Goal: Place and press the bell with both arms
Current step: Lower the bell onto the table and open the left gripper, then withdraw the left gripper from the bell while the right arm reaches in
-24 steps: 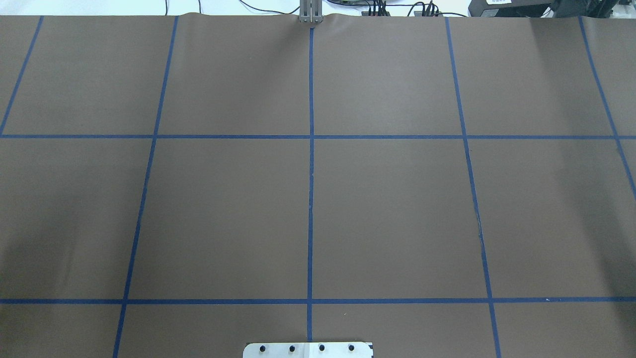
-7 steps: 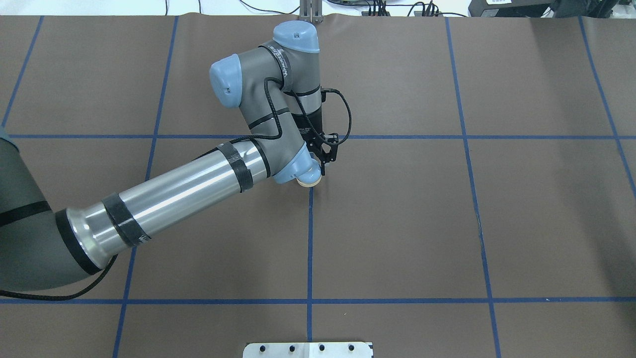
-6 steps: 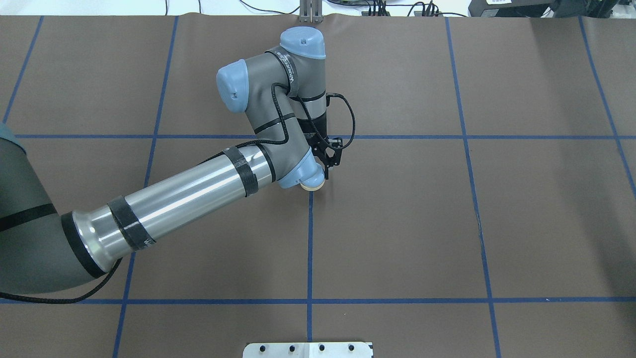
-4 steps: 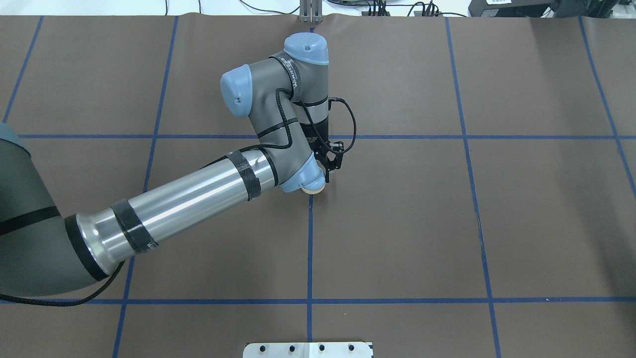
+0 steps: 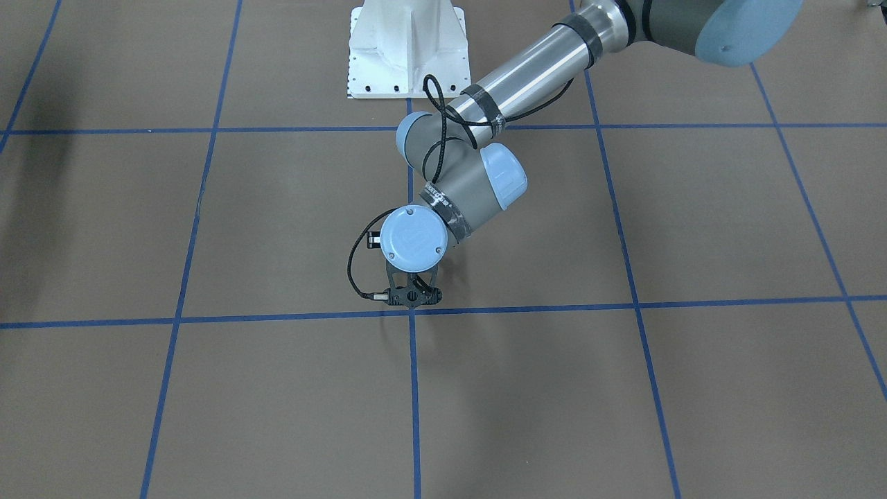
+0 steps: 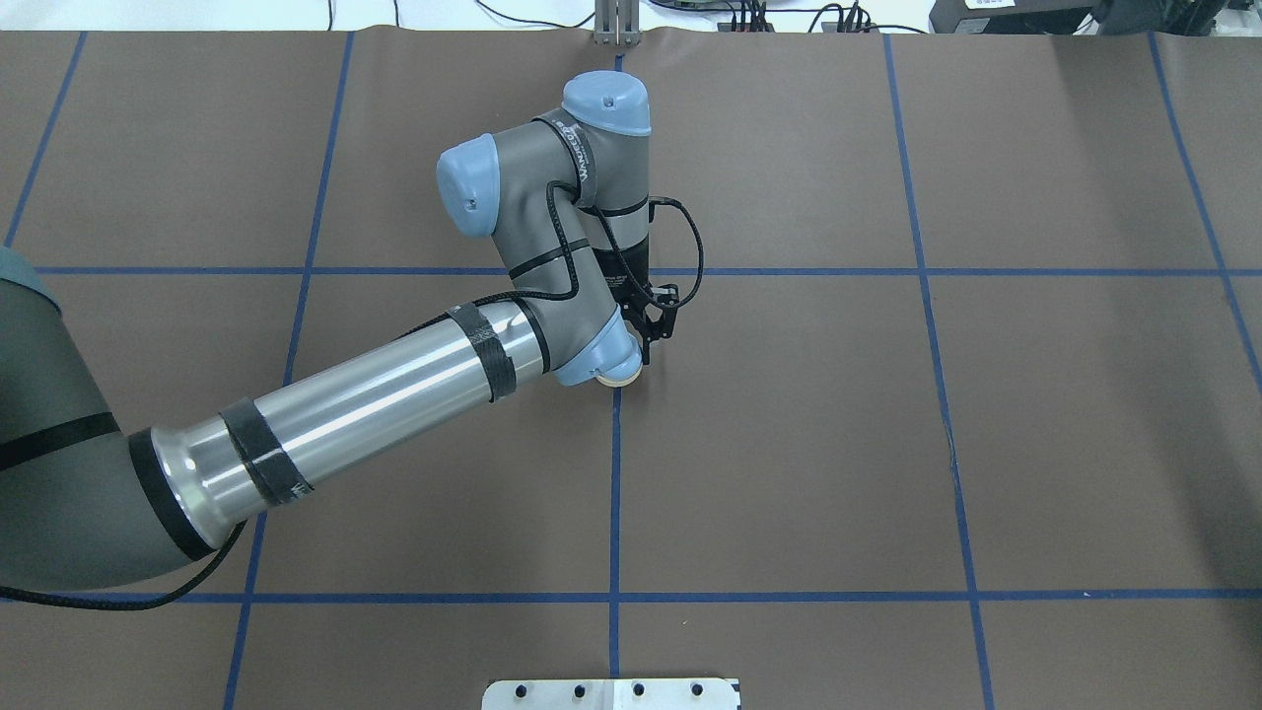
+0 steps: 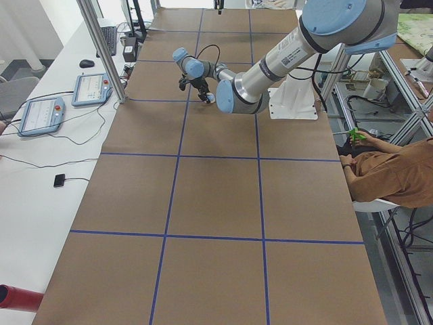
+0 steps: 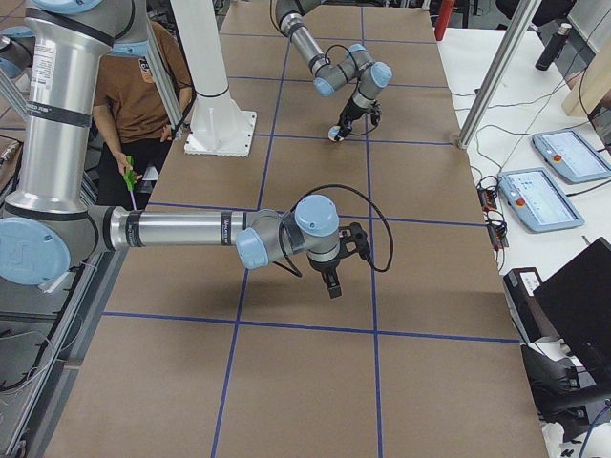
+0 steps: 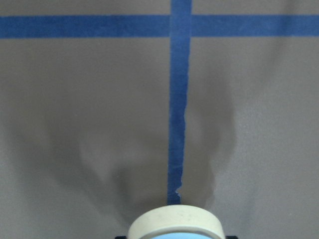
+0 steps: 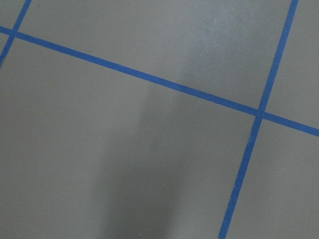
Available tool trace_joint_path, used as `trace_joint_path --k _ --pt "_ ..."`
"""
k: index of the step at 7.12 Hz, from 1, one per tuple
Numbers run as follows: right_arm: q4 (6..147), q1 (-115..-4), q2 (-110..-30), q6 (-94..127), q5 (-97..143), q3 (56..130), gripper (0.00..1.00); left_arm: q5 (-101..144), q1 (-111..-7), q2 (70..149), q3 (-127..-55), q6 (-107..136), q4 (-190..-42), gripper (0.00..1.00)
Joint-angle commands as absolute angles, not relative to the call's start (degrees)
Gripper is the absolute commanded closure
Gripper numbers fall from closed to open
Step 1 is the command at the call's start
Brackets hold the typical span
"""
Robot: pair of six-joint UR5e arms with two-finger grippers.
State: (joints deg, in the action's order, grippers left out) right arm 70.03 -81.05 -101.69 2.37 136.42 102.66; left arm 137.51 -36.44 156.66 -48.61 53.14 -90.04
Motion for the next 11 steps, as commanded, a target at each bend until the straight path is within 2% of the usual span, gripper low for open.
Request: trace_joint_path --k 1,3,5,6,7,8,9,11 --pt "70.0 -80.7 -101.7 2.3 136.5 102.7 0.00 137.4 -36.3 156.5 -48.6 53.1 -90.2 0.27" --pt "69.9 -79.4 -101.4 2.4 136.5 102.9 0.00 137.2 -36.4 156.4 -48.6 53.1 -90.2 0.20" --pt "70.0 -78.1 -98.4 4.8 136.4 102.7 0.00 137.2 -37.2 156.4 -49.5 53.2 -90.8 0.04" --pt "70.0 -75.5 -96.1 9.9 136.2 102.7 0.00 137.7 -39.3 156.3 -53.0 53.3 -90.2 0.03" --pt "69.9 -71.3 -91.8 18.1 135.4 102.7 0.00 138.3 -41.7 153.5 -59.0 53.4 -88.1 0.03" --pt "69.9 -66.3 -86.0 29.9 131.3 102.9 0.00 139.5 -44.4 146.9 -68.5 53.3 -87.1 0.03" --pt "69.9 -61.7 -81.5 41.0 126.5 103.5 0.01 139.7 -45.7 136.2 -81.7 52.8 -87.4 0.03" --pt "70.7 -48.8 -74.4 56.4 115.5 104.6 0.42 139.2 -52.5 122.9 -95.7 52.0 -87.1 0.03"
